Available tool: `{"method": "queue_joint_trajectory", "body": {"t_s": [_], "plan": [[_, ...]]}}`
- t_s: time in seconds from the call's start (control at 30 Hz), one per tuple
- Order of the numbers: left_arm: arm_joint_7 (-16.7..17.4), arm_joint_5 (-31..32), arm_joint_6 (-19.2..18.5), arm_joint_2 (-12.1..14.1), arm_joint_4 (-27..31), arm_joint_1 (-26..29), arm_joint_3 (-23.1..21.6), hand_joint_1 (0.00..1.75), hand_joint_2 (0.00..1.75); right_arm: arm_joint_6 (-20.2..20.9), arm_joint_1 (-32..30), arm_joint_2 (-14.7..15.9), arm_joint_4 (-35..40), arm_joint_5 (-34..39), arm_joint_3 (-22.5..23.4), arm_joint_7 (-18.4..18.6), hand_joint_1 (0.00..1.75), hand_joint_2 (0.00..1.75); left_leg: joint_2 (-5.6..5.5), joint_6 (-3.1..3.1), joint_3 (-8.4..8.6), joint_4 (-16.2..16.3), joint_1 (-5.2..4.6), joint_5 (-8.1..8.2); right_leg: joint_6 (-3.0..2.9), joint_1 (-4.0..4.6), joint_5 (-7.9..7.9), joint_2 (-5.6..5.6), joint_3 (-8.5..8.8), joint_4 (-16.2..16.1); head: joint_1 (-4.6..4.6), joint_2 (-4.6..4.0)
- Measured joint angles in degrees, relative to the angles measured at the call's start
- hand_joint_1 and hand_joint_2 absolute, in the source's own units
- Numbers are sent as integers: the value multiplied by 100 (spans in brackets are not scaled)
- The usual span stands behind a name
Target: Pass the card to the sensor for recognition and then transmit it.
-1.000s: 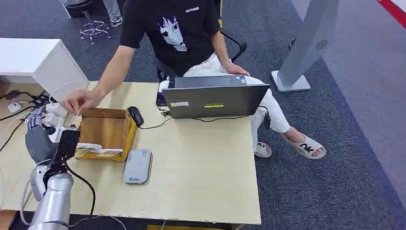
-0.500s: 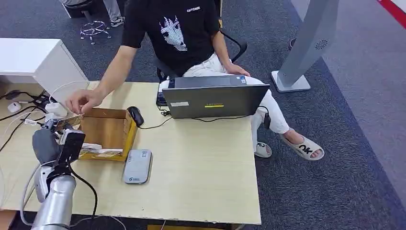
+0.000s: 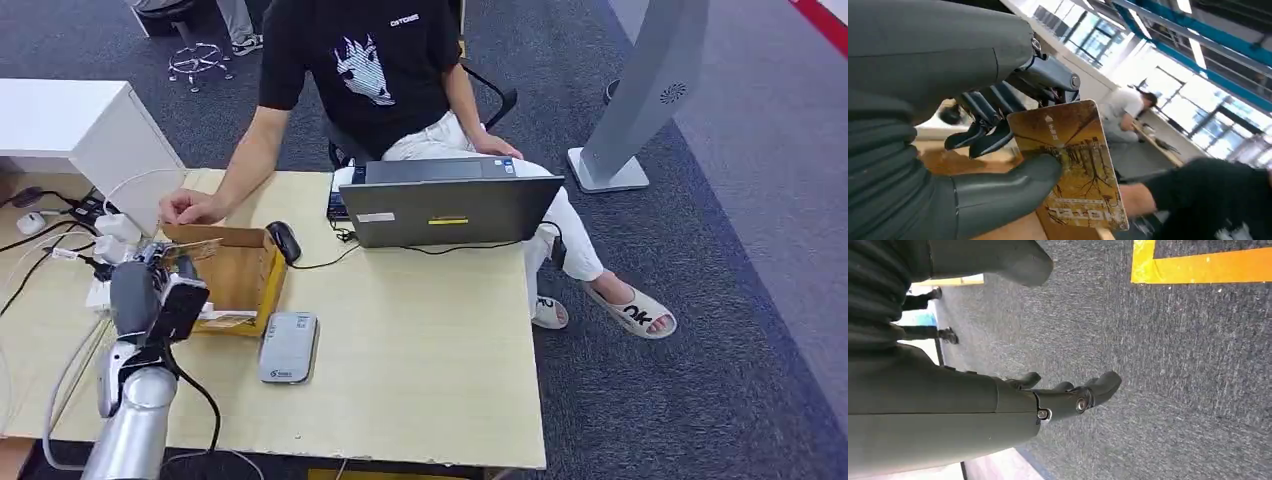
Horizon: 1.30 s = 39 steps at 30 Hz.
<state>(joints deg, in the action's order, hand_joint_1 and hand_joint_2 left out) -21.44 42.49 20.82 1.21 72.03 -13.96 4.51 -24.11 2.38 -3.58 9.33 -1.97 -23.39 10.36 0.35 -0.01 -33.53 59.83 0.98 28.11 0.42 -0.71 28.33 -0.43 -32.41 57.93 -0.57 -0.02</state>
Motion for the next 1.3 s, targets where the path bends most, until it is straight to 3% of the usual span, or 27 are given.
{"method": "queue_joint_trajectory", "body": {"t_s": [0.2,0.3,0.57,0.8,0.9,1.3], "plan": [[444,20,-662,-191,508,74,-828,175,175,-6,5,0,-2,42,0,-59,0,175,3,2,-1,2,-3,1,1,-2,-1,2,0,0,0,0],[505,70,-736,-214,635,85,-1148,175,175,-6,8,0,0,50,0,-59,0,175,3,2,-1,2,-3,1,1,-2,-1,2,0,0,0,0],[561,172,-849,-230,729,92,-1387,175,175,-7,7,0,-2,66,0,-59,0,175,2,2,0,1,-2,1,1,-1,0,2,-1,0,0,0],[1531,1091,-1529,-188,685,63,-1890,175,175,-9,5,0,-2,188,2,-9,0,175,4,2,-1,2,-4,1,1,-3,-1,3,-1,0,0,0],[1891,1659,-1520,-79,617,26,-2192,175,175,-13,1,0,-2,253,13,11,0,175,4,2,0,3,-4,1,2,-4,-1,3,-1,0,0,0],[2623,2424,-1564,203,574,-128,-2648,175,175,-48,-10,-2,-4,415,96,41,0,175,4,2,-1,2,-3,1,1,-3,-1,4,-3,0,-2,0]]}}
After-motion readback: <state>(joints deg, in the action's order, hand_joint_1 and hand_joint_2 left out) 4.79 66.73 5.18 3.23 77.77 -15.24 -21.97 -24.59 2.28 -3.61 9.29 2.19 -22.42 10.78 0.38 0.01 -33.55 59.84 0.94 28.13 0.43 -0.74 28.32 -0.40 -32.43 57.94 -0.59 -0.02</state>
